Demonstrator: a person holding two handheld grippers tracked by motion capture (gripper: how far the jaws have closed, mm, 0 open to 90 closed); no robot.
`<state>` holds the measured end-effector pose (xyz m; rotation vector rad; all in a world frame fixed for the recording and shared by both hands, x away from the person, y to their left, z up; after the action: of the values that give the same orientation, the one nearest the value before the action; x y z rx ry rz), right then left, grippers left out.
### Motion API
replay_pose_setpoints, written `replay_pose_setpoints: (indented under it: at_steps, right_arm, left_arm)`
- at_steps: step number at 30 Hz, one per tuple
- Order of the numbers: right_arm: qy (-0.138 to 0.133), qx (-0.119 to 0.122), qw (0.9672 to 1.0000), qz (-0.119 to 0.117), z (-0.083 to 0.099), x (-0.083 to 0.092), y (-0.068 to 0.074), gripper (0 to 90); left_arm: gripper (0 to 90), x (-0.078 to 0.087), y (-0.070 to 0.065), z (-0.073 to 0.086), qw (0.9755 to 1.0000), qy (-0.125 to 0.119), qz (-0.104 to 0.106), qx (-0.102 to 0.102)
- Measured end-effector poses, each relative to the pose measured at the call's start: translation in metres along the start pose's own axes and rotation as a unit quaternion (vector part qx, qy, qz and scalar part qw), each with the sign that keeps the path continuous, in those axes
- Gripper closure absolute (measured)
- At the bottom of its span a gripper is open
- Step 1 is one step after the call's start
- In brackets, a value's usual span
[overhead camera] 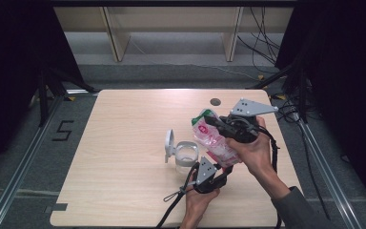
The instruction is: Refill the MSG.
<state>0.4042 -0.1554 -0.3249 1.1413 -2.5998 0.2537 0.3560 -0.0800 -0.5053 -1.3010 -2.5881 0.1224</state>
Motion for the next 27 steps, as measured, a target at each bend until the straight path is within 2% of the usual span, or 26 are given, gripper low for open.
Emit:
replay_pose_setpoints:
  at_steps: [4, 5, 7, 9, 11, 13, 15, 16, 17, 18, 21, 23, 24, 27]
  right_arm:
    - [0.021, -0.002, 0.9998, -0.002, 0.000, -0.009, 0.004, 90.0]
    - [0.017, 0.011, 0.9998, -0.004, -0.001, -0.013, 0.002, 90.0]
    - [0.028, -0.001, 0.9996, -0.004, -0.001, -0.015, 0.006, 90.0]
    - [0.031, 0.003, 0.9995, -0.004, 0.000, -0.018, 0.008, 90.0]
    - [0.024, 0.012, 0.9996, -0.008, 0.000, -0.023, 0.008, 90.0]
    - [0.027, 0.006, 0.9996, -0.010, 0.000, -0.025, 0.010, 90.0]
    - [0.027, 0.003, 0.9996, 0.000, 0.000, -0.028, 0.012, 90.0]
    - [0.035, 0.009, 0.9993, -0.010, 0.000, -0.030, 0.012, 90.0]
    - [0.034, 0.019, 0.9992, -0.008, 0.000, -0.032, 0.011, 90.0]
    - [0.039, 0.011, 0.9992, -0.005, 0.001, -0.032, 0.013, 90.0]
    - [0.045, 0.008, 0.9989, -0.007, 0.001, -0.035, 0.014, 90.0]
    - [0.046, 0.013, 0.9988, -0.009, 0.001, -0.038, 0.014, 90.0]
    - [0.046, 0.011, 0.9989, -0.002, 0.001, -0.039, 0.015, 90.0]
    - [0.055, 0.020, 0.9982, -0.011, 0.001, -0.042, 0.016, 90.0]
  left_arm:
    - [69.1, -0.002, 0.002, 0.001, 1.0000, -0.006, 0.000, 0.005]
    - [69.2, -0.002, 0.003, 0.002, 1.0000, -0.006, -0.001, 0.005]
    - [69.2, -0.002, 0.004, 0.002, 1.0000, -0.007, -0.003, 0.006]
    - [69.3, -0.003, 0.005, 0.002, 0.9999, -0.010, -0.002, 0.010]
    - [69.5, -0.002, 0.006, 0.002, 0.9999, -0.009, -0.003, 0.010]
    - [69.5, -0.002, 0.006, 0.002, 0.9999, -0.012, -0.005, 0.010]
    - [69.6, -0.002, 0.005, 0.002, 0.9998, -0.013, -0.005, 0.011]
    - [69.6, -0.002, 0.005, 0.002, 0.9999, -0.010, -0.003, 0.011]
    - [69.6, -0.002, 0.006, 0.002, 0.9999, -0.009, -0.001, 0.009]
    - [69.6, -0.003, 0.006, 0.002, 0.9999, -0.009, 0.000, 0.010]
    - [69.7, -0.003, 0.006, 0.002, 0.9999, -0.010, -0.002, 0.010]
    - [69.8, -0.003, 0.007, 0.003, 0.9999, -0.010, 0.000, 0.010]
    - [69.8, -0.004, 0.007, 0.003, 0.9999, -0.011, 0.001, 0.013]
    - [70.1, -0.004, 0.006, 0.002, 0.9999, -0.012, 0.001, 0.010]
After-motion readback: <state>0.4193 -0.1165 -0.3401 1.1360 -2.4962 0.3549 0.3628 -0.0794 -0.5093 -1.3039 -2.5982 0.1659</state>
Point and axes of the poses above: each handheld gripper's, and its own axes: x roughly backward along the jaws, z roughly out of its underside, y roughly to its left, the point moved 3 cm from there along -x, roughly forward along the jaws, and after that the axes turned 4 degrees about z, right-handed, at the moved point
